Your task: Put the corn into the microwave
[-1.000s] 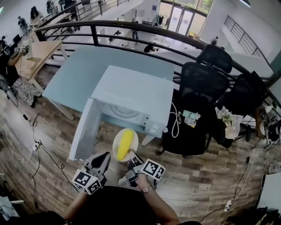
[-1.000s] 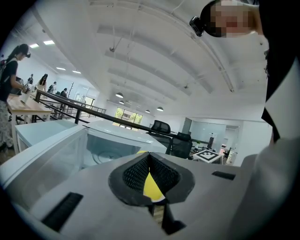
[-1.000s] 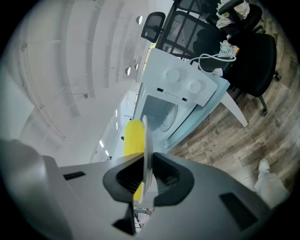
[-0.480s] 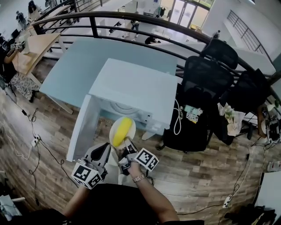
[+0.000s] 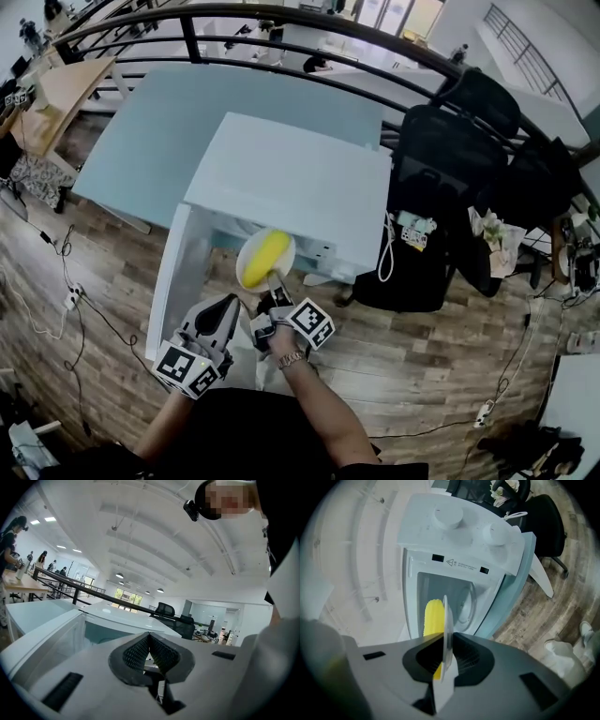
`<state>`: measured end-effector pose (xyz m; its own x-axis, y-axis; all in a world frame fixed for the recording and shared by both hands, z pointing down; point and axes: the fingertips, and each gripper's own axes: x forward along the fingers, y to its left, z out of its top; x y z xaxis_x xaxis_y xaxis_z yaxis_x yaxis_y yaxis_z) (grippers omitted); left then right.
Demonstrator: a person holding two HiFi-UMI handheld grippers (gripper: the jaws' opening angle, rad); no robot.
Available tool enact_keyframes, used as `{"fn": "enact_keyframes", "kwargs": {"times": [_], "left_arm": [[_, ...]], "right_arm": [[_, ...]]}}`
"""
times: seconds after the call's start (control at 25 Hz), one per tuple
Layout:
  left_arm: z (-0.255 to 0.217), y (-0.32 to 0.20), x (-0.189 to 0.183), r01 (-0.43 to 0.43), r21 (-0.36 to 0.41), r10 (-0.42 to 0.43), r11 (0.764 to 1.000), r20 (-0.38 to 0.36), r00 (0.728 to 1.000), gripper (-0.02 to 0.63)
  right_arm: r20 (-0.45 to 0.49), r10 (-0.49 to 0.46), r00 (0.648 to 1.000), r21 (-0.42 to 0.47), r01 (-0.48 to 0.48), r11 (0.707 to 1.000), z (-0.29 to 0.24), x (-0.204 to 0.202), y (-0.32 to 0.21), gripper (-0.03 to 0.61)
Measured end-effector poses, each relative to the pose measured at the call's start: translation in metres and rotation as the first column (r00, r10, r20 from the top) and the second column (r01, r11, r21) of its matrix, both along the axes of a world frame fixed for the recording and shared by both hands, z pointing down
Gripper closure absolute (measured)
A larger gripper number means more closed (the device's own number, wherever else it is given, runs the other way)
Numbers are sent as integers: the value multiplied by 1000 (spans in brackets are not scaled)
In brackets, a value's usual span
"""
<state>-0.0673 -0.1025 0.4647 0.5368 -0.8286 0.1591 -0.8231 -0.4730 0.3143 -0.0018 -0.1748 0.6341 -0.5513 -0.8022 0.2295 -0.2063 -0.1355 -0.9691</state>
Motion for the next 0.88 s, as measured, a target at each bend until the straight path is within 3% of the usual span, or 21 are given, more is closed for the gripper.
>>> {"fn": "enact_keyframes", "kwargs": {"times": [0.36, 0.68, 0.88], "left_arm": [[-3, -31, -6, -22, -6, 22, 1000, -18, 1000, 611], [-8, -50, -6, -48, -3, 48, 999, -25, 999, 611], [0, -55, -8, -55, -29, 54, 998, -37, 998, 611]], "right_arm": [[48, 145, 988, -32, -144, 989, 21, -4, -47, 545], [101, 280, 955, -36, -278, 960, 37, -3, -79, 543], [78, 316, 945, -57, -313, 948, 52, -1, -89, 543]]}}
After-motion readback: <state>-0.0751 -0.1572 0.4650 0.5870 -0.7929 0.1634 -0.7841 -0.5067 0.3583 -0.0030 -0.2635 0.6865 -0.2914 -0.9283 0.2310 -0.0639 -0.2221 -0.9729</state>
